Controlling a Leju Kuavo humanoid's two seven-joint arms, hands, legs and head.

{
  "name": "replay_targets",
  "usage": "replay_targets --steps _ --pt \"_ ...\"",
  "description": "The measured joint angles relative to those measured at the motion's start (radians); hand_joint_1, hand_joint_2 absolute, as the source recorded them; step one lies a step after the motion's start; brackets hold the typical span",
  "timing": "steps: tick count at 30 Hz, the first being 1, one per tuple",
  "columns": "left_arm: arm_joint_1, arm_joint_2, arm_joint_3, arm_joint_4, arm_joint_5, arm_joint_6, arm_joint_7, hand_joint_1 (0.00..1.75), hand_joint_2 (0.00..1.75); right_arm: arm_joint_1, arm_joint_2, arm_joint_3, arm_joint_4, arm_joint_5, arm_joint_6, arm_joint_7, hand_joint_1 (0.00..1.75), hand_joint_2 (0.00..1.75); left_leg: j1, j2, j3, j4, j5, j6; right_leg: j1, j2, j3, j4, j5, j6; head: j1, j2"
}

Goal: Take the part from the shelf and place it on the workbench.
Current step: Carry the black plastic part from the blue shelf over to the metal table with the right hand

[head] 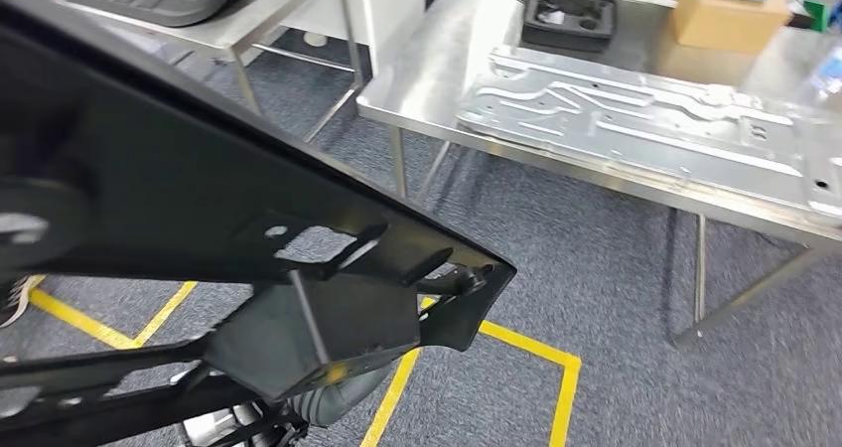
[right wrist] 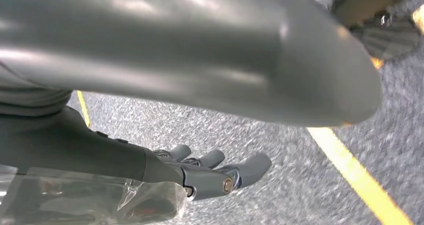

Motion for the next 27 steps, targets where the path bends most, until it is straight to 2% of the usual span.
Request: replay_targets --steps 2,3,4,5,6,8,9,10,11,12,14,16,17,18,19,20,21,22,23,24,25,27 --pt "0.001 0.0 0.0 0.0 0.0 0.0 0.0 1.75 1.75 -0.002 0.0 0.0 0.0 -0.001 0.001 0.0 0.0 0.0 0.001 -0.02 -0.069 0.143 -0.057 -0.004 0.0 0.021 -0.001 0.0 0.001 -0.004 -0.001 0.0" --pt "0.002 0.0 0.0 0.0 0.001 0.0 0.0 1.75 1.75 -0.001 0.0 0.0 0.0 -0.001 0.001 0.0 0.0 0.0 0.001 -0.023 -0.09 0.183 -0.063 -0.004 0.0 0.033 -0.002 0.001 0.002 -0.004 -0.001 0.0" --pt "0.003 0.0 0.0 0.0 0.001 0.0 0.0 1.75 1.75 -0.001 0.0 0.0 0.0 -0.002 0.002 0.0 0.0 0.0 0.001 -0.026 -0.091 0.179 -0.049 -0.002 0.0 0.045 -0.001 0.001 0.002 -0.004 -0.002 0.0" --pt "0.003 0.0 0.0 0.0 0.001 0.0 0.0 1.75 1.75 0.0 0.0 0.0 0.0 -0.002 0.002 0.0 0.0 0.0 0.001 -0.031 -0.073 0.135 -0.018 0.001 0.0 0.058 0.001 0.001 0.002 -0.004 -0.002 0.0" --pt "0.003 0.0 0.0 0.0 0.001 0.0 0.0 1.75 1.75 0.0 0.0 0.0 0.0 -0.002 0.002 0.0 0.0 0.0 0.001 -0.043 -0.041 0.062 0.022 0.006 0.0 0.071 0.002 0.001 0.002 -0.004 -0.002 0.0" --pt "0.002 0.0 0.0 0.0 0.001 0.0 0.0 1.75 1.75 -0.002 0.002 0.0 0.0 -0.002 0.002 0.0 0.0 0.0 0.002 -0.083 0.019 -0.072 0.076 0.018 0.002 0.093 0.001 0.002 0.004 0.0 -0.002 0.0" --pt "0.002 0.0 0.0 0.0 0.001 0.0 0.0 1.75 1.75 -0.002 0.003 0.0 0.0 -0.002 0.002 0.0 0.0 0.0 0.001 -0.097 0.032 -0.106 0.085 0.022 0.002 0.102 -0.002 0.003 0.005 0.004 -0.002 0.0" --pt "0.001 0.0 0.0 0.0 0.001 0.0 0.0 1.75 1.75 -0.001 0.003 0.0 0.0 -0.003 0.002 0.0 0.0 0.0 -0.001 -0.102 0.036 -0.117 0.085 0.025 0.001 0.11 -0.006 0.002 0.008 0.01 -0.002 0.0" --pt "0.001 0.0 0.0 0.0 0.001 0.0 0.0 1.75 1.75 0.001 0.003 0.0 0.0 -0.004 0.002 0.001 0.0 0.0 0.0 -0.095 0.037 -0.121 0.088 0.028 0.0 0.118 -0.009 0.001 0.01 0.016 -0.002 0.0" --pt "0.0 0.0 -0.001 0.0 0.001 0.0 0.0 1.75 1.75 0.003 0.002 0.0 0.0 -0.004 0.002 0.001 0.0 0.0 0.0 -0.086 0.039 -0.124 0.091 0.032 -0.002 0.115 -0.011 0.002 0.01 0.022 -0.002 0.0" --pt "-0.002 -0.001 -0.001 0.0 0.001 -0.001 0.0 1.75 1.75 0.006 0.002 0.0 0.001 -0.006 0.002 0.002 0.0 0.0 0.004 -0.066 0.044 -0.132 0.098 0.044 0.0 0.076 -0.031 0.044 -0.018 0.032 0.001 0.0" --pt "-0.002 -0.001 -0.002 0.001 0.001 -0.001 0.0 1.75 1.75 0.004 0.003 0.0 0.001 -0.006 0.002 0.002 0.0 0.0 0.003 -0.042 0.044 -0.134 0.099 0.048 0.0 0.028 -0.086 0.163 -0.081 0.039 0.004 0.0" --pt "-0.002 -0.001 -0.004 0.001 0.001 -0.001 0.0 1.75 1.75 0.003 0.004 0.0 0.001 -0.006 0.002 0.002 0.0 0.0 0.002 -0.029 0.044 -0.133 0.098 0.049 -0.002 0.019 -0.118 0.231 -0.108 0.042 0.004 0.0" --pt "-0.001 -0.001 -0.005 0.002 0.001 -0.001 0.0 1.75 1.75 0.003 0.004 0.0 0.001 -0.006 0.002 0.002 0.0 0.0 0.001 -0.016 0.043 -0.133 0.098 0.049 -0.003 0.015 -0.14 0.277 -0.121 0.045 0.004 0.0" --pt "-0.001 -0.001 -0.006 0.003 0.001 -0.001 0.0 1.75 1.75 0.004 0.004 0.0 0.001 -0.006 0.002 0.002 0.0 0.0 0.001 -0.004 0.043 -0.133 0.097 0.049 -0.004 0.013 -0.144 0.288 -0.116 0.047 0.004 0.0" --pt "-0.001 -0.001 -0.007 0.004 0.001 -0.001 0.0 1.75 1.75 0.004 0.004 0.0 0.001 -0.006 0.002 0.002 0.0 0.0 0.001 0.007 0.044 -0.133 0.096 0.048 -0.005 0.009 -0.126 0.254 -0.093 0.048 0.004 0.0" --pt "-0.001 -0.001 -0.007 0.004 0.001 -0.001 0.0 1.75 1.75 0.004 0.004 0.0 0.001 -0.006 0.002 0.002 0.0 0.0 0.002 0.017 0.045 -0.133 0.095 0.046 -0.006 -0.003 -0.089 0.187 -0.059 0.048 0.004 0.0" --pt "-0.001 -0.001 -0.008 0.005 0.001 -0.001 0.0 1.75 1.75 0.004 0.004 0.0 0.001 -0.006 0.002 0.002 0.0 0.0 0.0 0.026 0.047 -0.132 0.092 0.043 -0.004 -0.026 -0.049 0.11 -0.033 0.047 0.004 0.0" --pt "-0.002 -0.001 -0.008 0.005 0.001 -0.001 0.0 1.75 1.75 0.002 0.004 0.0 0.001 -0.006 0.002 0.002 0.0 0.0 -0.003 0.034 0.048 -0.131 0.09 0.039 -0.002 -0.044 -0.017 0.049 -0.013 0.043 0.004 0.0" --pt "-0.002 -0.001 -0.008 0.005 0.001 -0.001 0.0 1.75 1.75 0.001 0.004 0.0 0.0 -0.006 0.002 0.002 0.0 0.0 -0.006 0.041 0.05 -0.131 0.088 0.034 0.0 -0.057 0.001 0.012 -0.004 0.038 0.004 0.0" --pt "-0.003 -0.001 -0.008 0.005 0.001 -0.001 0.0 1.75 1.75 0.0 0.004 0.0 0.0 -0.006 0.002 0.002 0.0 0.0 -0.009 0.049 0.05 -0.131 0.087 0.029 0.003 -0.06 0.005 -0.001 -0.004 0.032 0.004 0.0" --pt "-0.003 -0.001 -0.009 0.005 0.001 -0.001 0.0 1.75 1.75 0.0 0.005 0.0 0.0 -0.006 0.002 0.002 0.0 0.0 -0.008 0.062 0.05 -0.13 0.084 0.018 0.003 -0.04 0.001 -0.001 0.001 0.019 0.004 0.0"
